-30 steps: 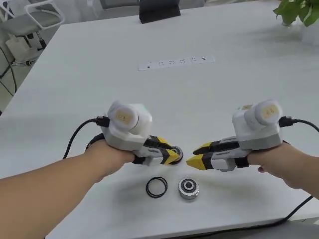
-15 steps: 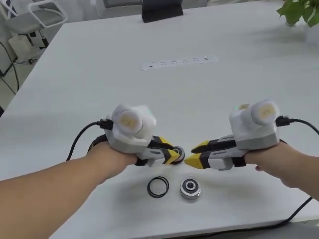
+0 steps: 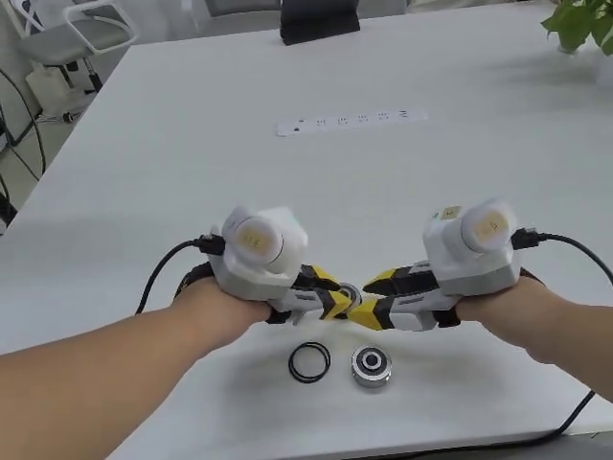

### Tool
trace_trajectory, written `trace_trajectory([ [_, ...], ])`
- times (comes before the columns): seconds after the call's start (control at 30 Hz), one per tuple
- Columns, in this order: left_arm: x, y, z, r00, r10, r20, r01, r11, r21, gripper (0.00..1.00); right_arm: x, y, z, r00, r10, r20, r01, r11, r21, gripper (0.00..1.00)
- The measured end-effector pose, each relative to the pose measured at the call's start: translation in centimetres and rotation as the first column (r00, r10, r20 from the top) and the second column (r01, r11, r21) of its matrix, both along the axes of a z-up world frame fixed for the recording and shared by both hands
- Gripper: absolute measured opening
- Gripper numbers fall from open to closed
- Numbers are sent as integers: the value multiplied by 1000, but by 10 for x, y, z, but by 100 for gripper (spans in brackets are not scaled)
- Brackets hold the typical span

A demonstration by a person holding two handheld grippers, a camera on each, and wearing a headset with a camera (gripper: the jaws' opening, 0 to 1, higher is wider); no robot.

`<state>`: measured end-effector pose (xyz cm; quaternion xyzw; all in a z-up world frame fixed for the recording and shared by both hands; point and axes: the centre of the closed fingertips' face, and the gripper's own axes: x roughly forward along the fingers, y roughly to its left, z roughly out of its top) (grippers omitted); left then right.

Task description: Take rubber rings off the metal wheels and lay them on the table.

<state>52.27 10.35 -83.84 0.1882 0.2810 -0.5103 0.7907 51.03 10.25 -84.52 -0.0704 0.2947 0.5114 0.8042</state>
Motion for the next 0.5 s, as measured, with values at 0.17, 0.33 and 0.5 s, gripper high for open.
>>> trace_trajectory([
  [0.17, 0, 0, 0, 1000, 3, -1, -3, 1000, 2, 8, 2, 4, -2, 1000, 4, 6, -4, 1000, -7, 26],
  [0.33, 0, 0, 0, 1000, 3, -1, -3, 1000, 1, 8, 3, 6, -6, 999, 16, 29, -15, 999, -34, 25],
  [0.5, 0, 0, 0, 1000, 2, -2, -2, 1000, 1, 8, 4, 5, -6, 998, 29, 51, -27, 999, -44, 23],
])
